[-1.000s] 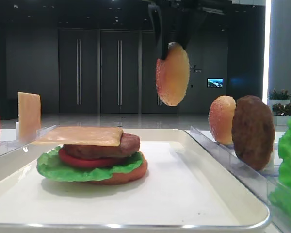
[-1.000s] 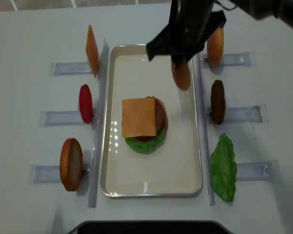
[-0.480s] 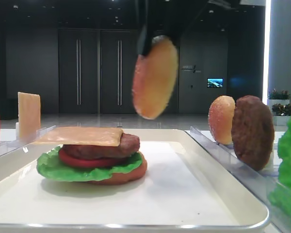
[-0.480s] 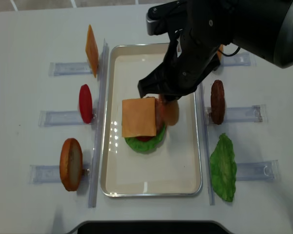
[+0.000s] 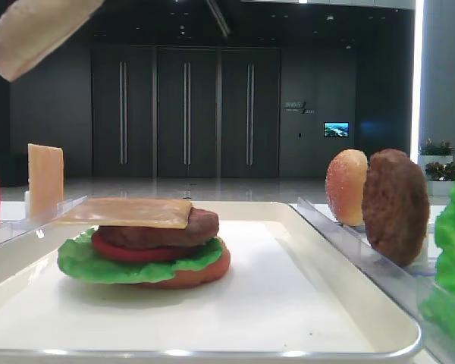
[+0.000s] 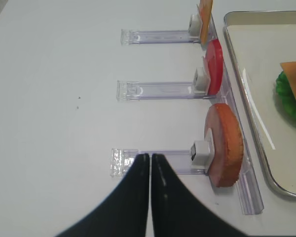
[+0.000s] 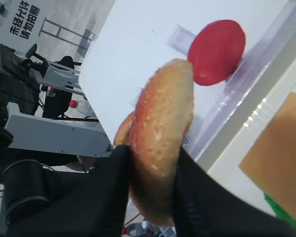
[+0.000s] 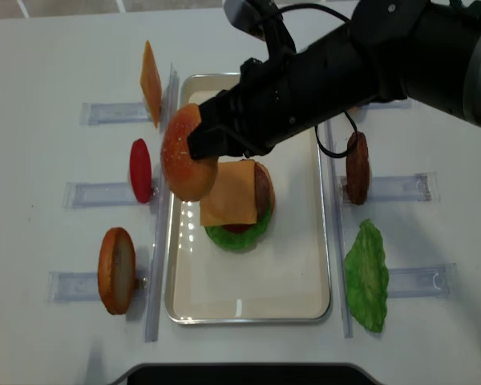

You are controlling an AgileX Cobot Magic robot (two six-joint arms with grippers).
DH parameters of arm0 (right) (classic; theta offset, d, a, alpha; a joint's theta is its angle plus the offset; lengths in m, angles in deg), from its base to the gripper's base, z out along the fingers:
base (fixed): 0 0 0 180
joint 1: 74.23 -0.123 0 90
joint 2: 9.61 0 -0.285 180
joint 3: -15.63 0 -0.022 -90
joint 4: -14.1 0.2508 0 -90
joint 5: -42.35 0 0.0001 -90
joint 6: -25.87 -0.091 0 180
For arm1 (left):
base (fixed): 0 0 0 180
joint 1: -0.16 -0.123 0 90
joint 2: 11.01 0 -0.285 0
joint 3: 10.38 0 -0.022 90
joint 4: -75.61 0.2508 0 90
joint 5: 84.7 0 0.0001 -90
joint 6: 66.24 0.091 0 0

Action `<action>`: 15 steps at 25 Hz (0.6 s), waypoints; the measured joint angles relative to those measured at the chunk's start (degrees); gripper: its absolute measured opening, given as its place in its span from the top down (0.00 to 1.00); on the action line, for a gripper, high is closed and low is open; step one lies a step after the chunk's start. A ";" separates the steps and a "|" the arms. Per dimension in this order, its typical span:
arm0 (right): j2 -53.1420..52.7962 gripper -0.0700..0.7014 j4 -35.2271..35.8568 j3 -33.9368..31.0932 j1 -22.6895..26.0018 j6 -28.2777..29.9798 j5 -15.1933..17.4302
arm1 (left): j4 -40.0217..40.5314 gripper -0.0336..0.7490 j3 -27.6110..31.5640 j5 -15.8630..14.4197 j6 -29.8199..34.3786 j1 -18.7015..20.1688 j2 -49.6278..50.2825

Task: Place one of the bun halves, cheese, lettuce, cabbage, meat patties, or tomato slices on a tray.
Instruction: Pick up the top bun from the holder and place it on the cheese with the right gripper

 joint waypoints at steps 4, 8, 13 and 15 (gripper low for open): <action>0.00 0.67 2.64 -4.44 2.50 5.88 -1.73 | 0.00 0.96 0.00 0.00 0.00 0.00 0.00; 0.00 0.67 3.46 -7.43 3.35 8.36 -3.80 | 0.00 0.96 0.00 0.00 0.00 0.00 0.00; 1.05 0.67 3.79 -9.07 3.35 8.86 -4.72 | 0.00 0.96 0.00 0.00 0.00 0.00 0.00; 1.91 0.67 4.57 -9.07 3.35 9.55 -4.95 | 0.00 0.96 0.00 0.00 0.00 0.00 0.00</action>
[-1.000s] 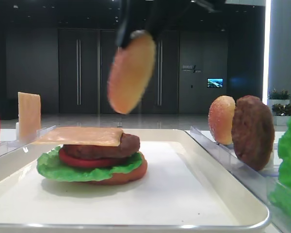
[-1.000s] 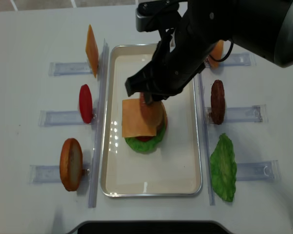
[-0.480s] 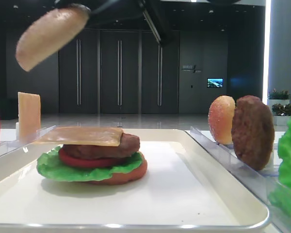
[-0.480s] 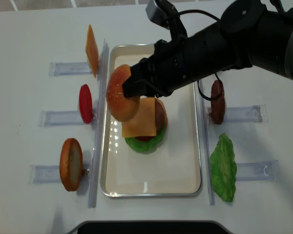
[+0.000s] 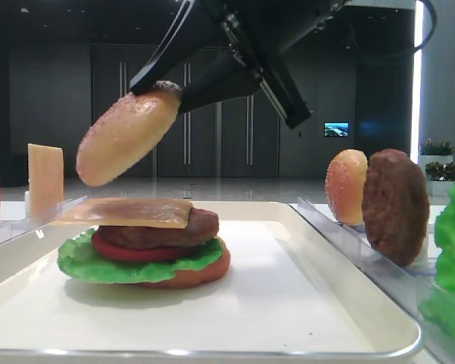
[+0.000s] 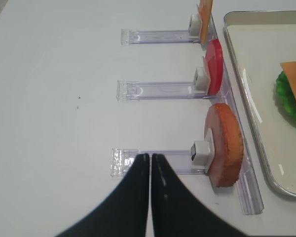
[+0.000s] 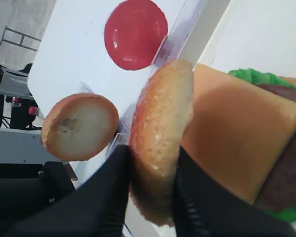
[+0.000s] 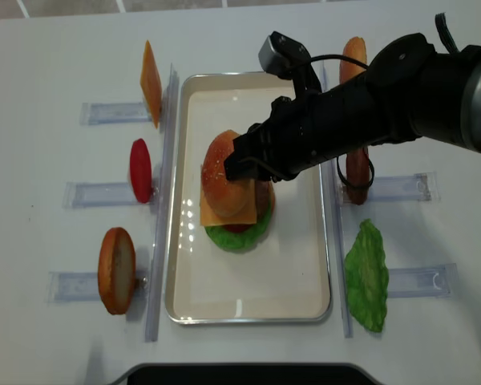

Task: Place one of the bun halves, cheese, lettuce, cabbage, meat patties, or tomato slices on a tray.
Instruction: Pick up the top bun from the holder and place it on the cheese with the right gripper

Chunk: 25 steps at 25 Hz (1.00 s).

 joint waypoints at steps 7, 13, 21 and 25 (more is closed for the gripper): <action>3.25 0.67 3.53 0.00 0.00 2.24 0.99 | 0.00 0.96 0.00 0.00 0.00 0.00 0.00; 4.28 0.67 4.07 0.00 0.00 2.36 1.24 | 0.00 0.96 0.00 0.00 0.00 0.00 0.00; 4.28 0.52 2.40 0.00 0.00 2.21 0.40 | 0.00 0.96 0.00 0.00 0.00 0.00 0.00; 4.28 0.40 -1.14 0.00 1.11 0.31 0.19 | 0.00 0.96 0.00 0.00 0.00 0.00 0.00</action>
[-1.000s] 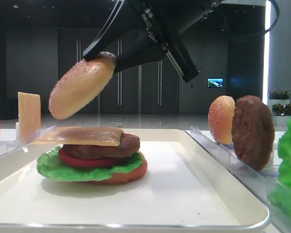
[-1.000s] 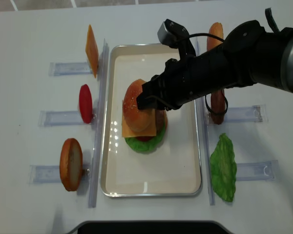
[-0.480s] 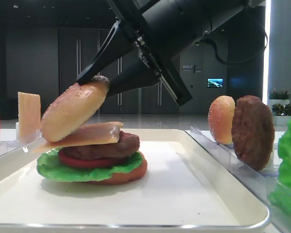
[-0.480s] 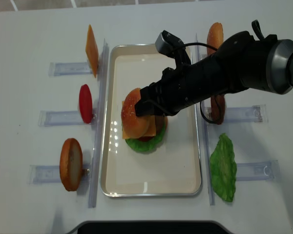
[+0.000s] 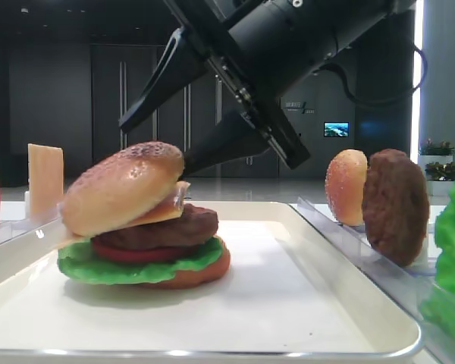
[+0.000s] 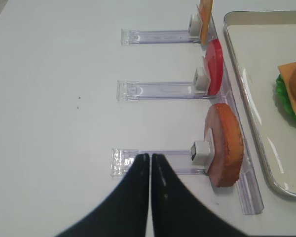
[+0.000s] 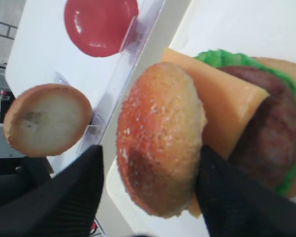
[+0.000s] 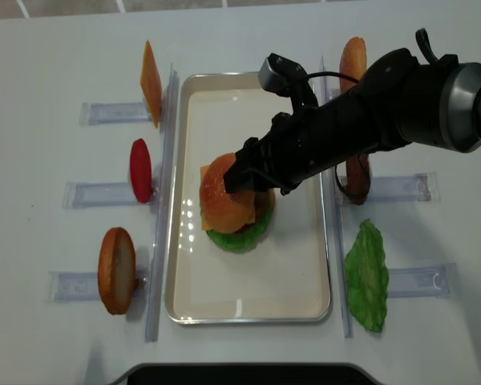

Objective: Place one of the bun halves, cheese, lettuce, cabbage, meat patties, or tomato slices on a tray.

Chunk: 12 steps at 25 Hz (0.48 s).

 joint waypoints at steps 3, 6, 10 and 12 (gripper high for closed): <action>-0.11 0.38 -6.02 0.59 1.44 -3.39 -0.04 | 0.00 0.96 0.00 0.00 0.00 0.00 0.00; -1.40 0.38 -16.82 3.45 2.44 -10.69 0.08 | 0.00 0.96 0.00 0.00 0.00 0.00 0.00; -4.38 0.38 -31.79 10.74 2.85 -24.44 2.75 | 0.00 0.96 0.00 0.00 0.00 0.00 0.00; -5.04 0.38 -39.72 14.36 2.85 -33.92 4.96 | 0.00 0.96 0.00 0.00 0.00 0.00 0.00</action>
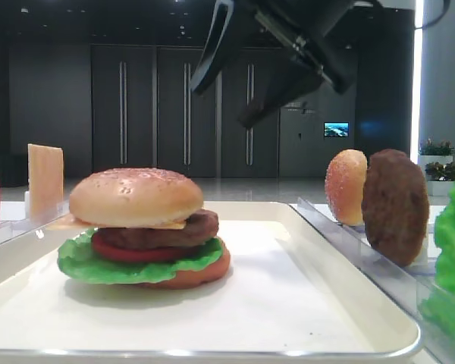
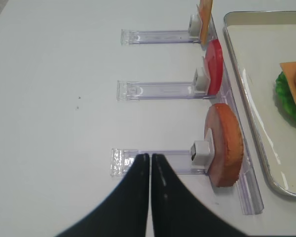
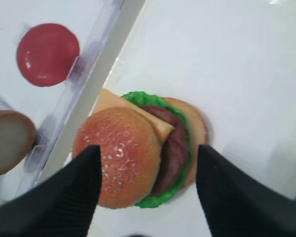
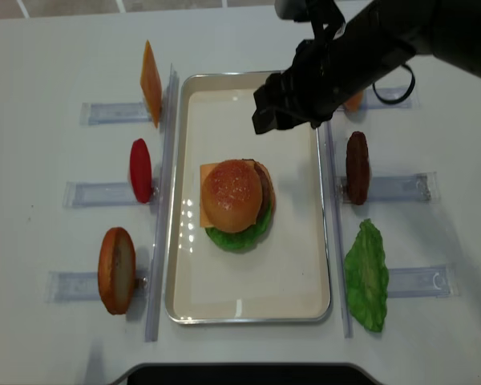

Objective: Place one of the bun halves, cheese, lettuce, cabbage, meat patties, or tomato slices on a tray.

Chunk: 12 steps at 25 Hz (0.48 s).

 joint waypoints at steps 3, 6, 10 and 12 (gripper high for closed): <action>-0.06 0.38 -20.06 4.05 0.15 -17.60 4.24 | 0.00 0.96 0.00 0.00 0.00 0.00 0.00; -0.06 0.39 -37.39 6.80 3.69 -27.23 10.04 | 0.00 0.96 0.00 0.00 0.00 0.00 0.00; -0.06 0.39 -42.69 10.64 16.77 -25.95 16.71 | 0.00 0.96 0.00 0.00 0.00 0.00 0.00; -0.06 0.39 -43.22 11.40 23.55 -24.28 19.74 | 0.00 0.96 0.00 0.00 0.00 0.00 0.00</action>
